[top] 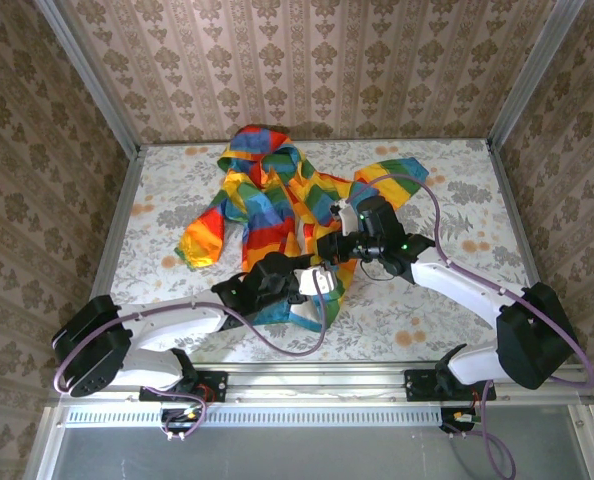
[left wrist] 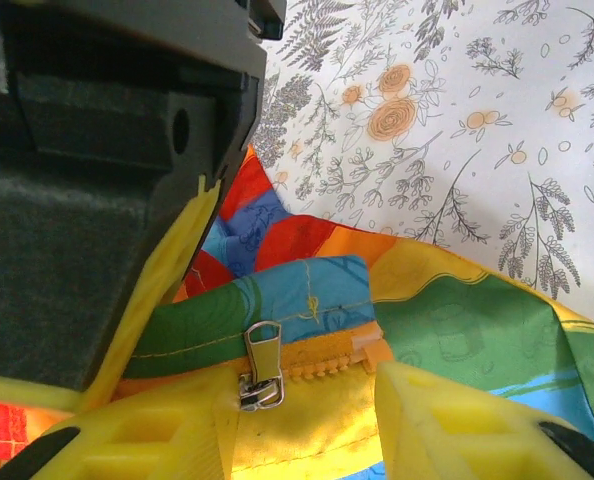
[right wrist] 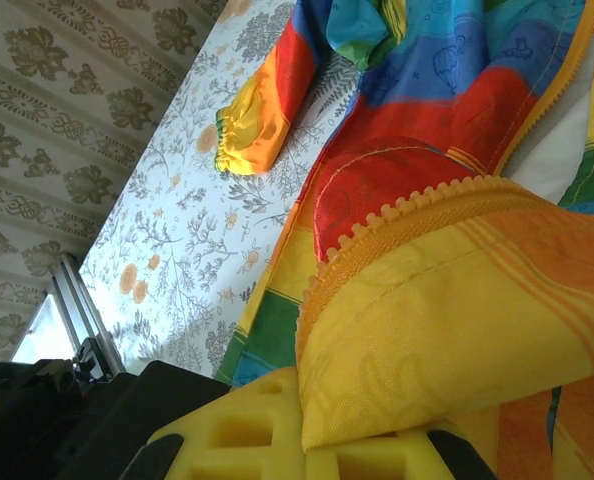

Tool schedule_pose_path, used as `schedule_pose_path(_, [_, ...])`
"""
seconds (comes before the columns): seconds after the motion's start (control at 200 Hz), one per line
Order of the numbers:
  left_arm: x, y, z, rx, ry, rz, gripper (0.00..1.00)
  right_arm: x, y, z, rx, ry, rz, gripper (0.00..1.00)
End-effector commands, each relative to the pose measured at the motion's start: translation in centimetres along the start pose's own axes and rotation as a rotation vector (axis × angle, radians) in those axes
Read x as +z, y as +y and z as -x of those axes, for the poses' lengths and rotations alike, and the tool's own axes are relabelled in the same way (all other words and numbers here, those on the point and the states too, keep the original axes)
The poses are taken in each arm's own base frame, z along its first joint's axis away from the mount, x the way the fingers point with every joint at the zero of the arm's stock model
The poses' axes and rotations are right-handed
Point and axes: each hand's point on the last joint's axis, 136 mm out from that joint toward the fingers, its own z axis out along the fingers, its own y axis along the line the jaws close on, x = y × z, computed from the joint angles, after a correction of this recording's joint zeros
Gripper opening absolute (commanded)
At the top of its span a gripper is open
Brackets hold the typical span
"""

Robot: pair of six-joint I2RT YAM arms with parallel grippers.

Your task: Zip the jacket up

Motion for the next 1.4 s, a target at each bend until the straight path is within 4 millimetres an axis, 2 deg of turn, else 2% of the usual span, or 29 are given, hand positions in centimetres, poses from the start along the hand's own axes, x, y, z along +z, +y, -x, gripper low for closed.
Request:
schedule_pose_path(0.0, [0.0,1.5,1.8,0.021,-0.052,0.033,0.40,0.7,0.9,0.9,-0.005,-0.004,0.037,0.00])
schedule_pose_path(0.365, [1.4,-0.3,0.7,0.060,0.003,-0.049,0.40,0.7,1.0,0.9,0.001,0.002,0.038,0.00])
schedule_pose_path(0.495, [1.4,-1.7,0.4,0.093,0.016,-0.095,0.37,0.7,0.7,0.9,0.010,0.002,0.021,0.00])
schedule_pose_path(0.705, [-0.5,-5.1,0.5,0.152,0.002,-0.171,0.35,0.2,-0.8,1.2,0.047,-0.006,-0.048,0.00])
schedule_pose_path(0.84, [-2.6,-4.7,0.3,0.107,-0.002,-0.122,0.35,0.0,-0.9,1.7,0.058,-0.030,-0.035,0.00])
schedule_pose_path(0.99, [-4.8,-0.9,0.4,-0.103,-0.009,0.047,0.35,0.0,-0.1,2.2,0.061,-0.064,0.019,0.00])
schedule_pose_path(1.07, [-5.8,2.1,0.2,-0.364,0.009,0.159,0.36,0.2,0.0,2.2,0.062,-0.088,0.028,0.00])
schedule_pose_path(1.09, [-6.1,2.7,0.0,-0.436,0.017,0.183,0.36,-0.5,0.6,2.8,0.048,-0.120,0.037,0.00])
schedule_pose_path(1.145, [-6.7,4.2,-0.9,-0.638,0.049,0.250,0.35,-0.9,0.8,3.1,0.038,-0.156,0.031,0.00])
schedule_pose_path(1.225, [-7.2,5.1,-1.7,-0.874,0.074,0.288,0.34,-1.7,1.1,3.7,0.027,-0.215,0.018,0.00])
schedule_pose_path(1.395, [-6.8,5.6,-1.2,-1.198,-0.014,0.265,0.33,-2.7,1.7,4.3,0.018,-0.317,-0.002,0.00])
